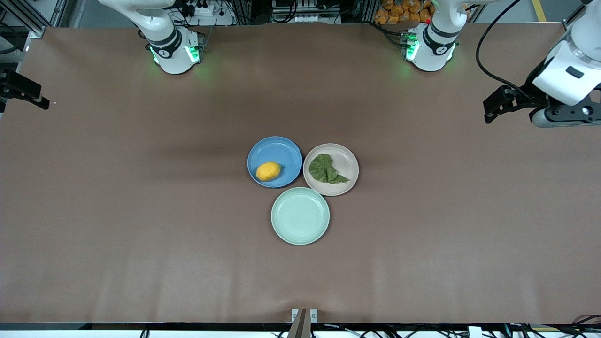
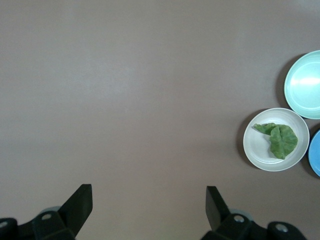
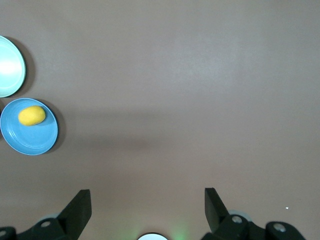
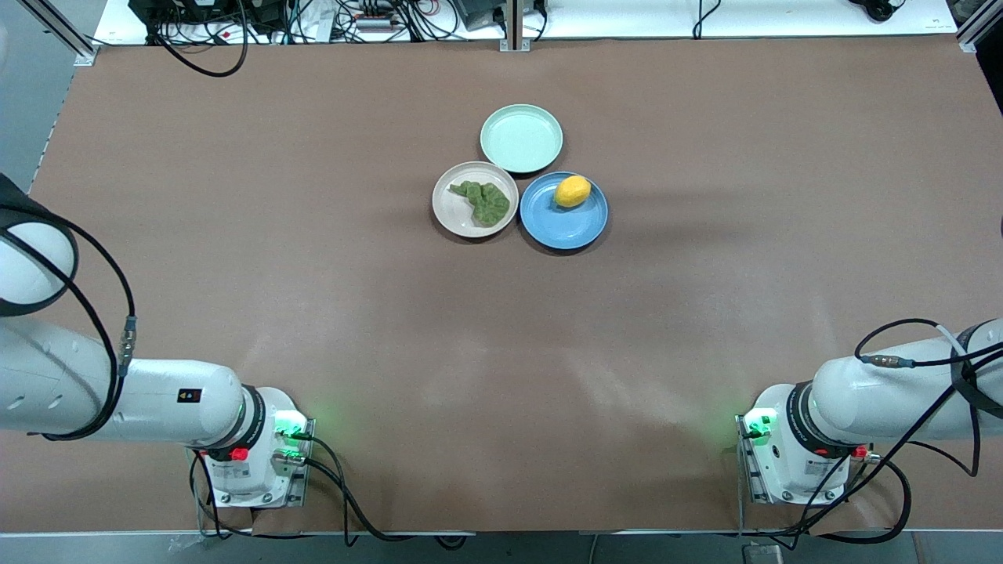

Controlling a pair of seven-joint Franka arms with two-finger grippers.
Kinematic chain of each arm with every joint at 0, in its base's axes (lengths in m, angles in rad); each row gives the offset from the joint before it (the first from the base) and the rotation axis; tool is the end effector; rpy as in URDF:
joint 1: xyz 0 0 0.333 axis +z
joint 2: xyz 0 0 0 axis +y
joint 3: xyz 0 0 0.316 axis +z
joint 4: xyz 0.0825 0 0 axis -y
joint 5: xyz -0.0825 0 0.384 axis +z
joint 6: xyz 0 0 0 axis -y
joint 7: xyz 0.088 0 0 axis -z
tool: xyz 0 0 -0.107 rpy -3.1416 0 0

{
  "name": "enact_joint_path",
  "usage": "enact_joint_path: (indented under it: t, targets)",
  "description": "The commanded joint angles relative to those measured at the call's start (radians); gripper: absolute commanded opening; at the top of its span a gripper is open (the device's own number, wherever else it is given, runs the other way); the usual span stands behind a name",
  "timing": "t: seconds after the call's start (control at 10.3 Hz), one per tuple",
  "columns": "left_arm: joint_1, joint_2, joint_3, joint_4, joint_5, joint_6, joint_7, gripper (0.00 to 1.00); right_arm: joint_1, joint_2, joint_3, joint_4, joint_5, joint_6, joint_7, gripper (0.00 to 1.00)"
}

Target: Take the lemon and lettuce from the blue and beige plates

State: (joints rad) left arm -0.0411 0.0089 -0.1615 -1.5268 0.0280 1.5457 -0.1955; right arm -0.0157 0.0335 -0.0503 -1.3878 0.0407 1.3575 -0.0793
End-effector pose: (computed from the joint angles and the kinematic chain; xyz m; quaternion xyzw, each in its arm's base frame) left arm 0.5446 -0.1083 0.6382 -0.9999 0.0031 -0.0076 0.0120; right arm 0.5406 -0.0301 0.6726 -0.9993 -0.0103 0.0304 0.0214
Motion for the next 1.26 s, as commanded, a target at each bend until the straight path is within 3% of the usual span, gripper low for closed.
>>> enact_joint_path:
  t: [0.0, 0.39, 0.87, 1.17]
  targets:
    - [-0.032, 0.049, -0.024, 0.001, -0.03, -0.007, -0.009, 1.0, 0.066, 0.005, 0.004, -0.036, 0.008, 0.018, 0.132, 1.0]
    - [-0.097, 0.167, -0.046, -0.002, -0.129, 0.094, -0.175, 1.0, 0.147, 0.064, 0.004, -0.109, 0.021, 0.092, 0.269, 1.0]
    - [-0.307, 0.348, -0.046, -0.001, -0.007, 0.287, -0.48, 1.0, 0.364, 0.201, 0.004, -0.118, 0.021, 0.198, 0.594, 1.0]
    - [-0.381, 0.488, -0.046, 0.004, -0.005, 0.413, -0.646, 1.0, 0.477, 0.232, 0.004, -0.241, 0.021, 0.383, 0.827, 1.0]
